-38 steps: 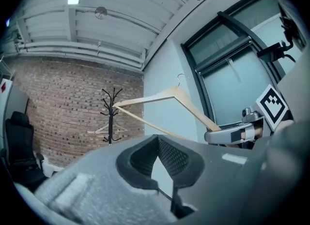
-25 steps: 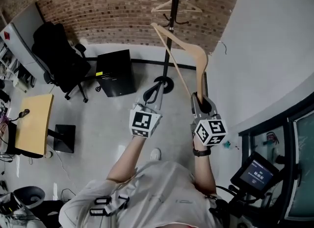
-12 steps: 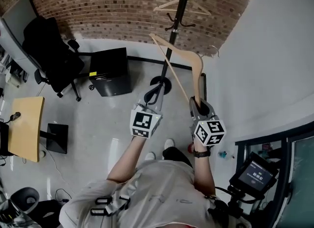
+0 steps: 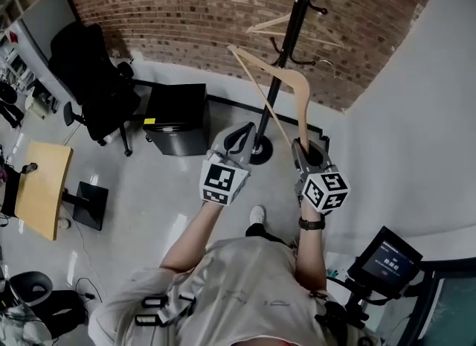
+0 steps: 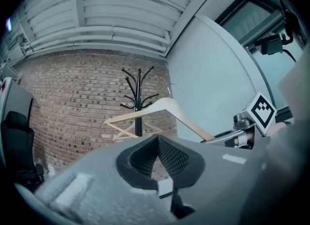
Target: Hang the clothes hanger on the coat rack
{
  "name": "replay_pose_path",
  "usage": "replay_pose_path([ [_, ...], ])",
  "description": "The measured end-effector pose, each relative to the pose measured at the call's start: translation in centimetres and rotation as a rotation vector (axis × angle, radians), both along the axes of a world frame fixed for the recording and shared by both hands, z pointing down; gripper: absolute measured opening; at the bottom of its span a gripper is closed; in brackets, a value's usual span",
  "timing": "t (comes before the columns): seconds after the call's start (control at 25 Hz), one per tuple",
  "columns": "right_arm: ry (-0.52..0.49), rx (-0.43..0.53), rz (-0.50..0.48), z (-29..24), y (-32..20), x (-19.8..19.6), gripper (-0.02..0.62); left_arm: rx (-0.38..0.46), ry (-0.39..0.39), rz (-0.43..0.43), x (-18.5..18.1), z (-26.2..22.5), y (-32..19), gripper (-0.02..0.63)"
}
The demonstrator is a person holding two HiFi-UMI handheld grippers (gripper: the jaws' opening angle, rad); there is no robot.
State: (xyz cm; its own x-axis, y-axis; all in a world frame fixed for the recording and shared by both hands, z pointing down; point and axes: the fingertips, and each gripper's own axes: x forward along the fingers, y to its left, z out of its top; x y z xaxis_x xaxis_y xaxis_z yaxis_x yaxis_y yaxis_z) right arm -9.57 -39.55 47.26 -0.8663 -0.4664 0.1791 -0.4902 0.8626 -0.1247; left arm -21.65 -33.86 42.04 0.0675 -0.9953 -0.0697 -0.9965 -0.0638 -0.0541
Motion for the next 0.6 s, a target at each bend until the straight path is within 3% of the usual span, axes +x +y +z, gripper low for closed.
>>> replay_pose_path([
  [0.16, 0.021, 0.030, -0.067, -0.9, -5.7, -1.4, 0.049, 0.027, -0.019, -0.014, -0.5, -2.0, -5.0, 0.002],
  [0.6, -0.011, 0.055, -0.275, -4.4, -18.8, -4.3, 0.051, 0.007, -0.050, -0.032, -1.4, -2.4, -15.7, 0.002],
])
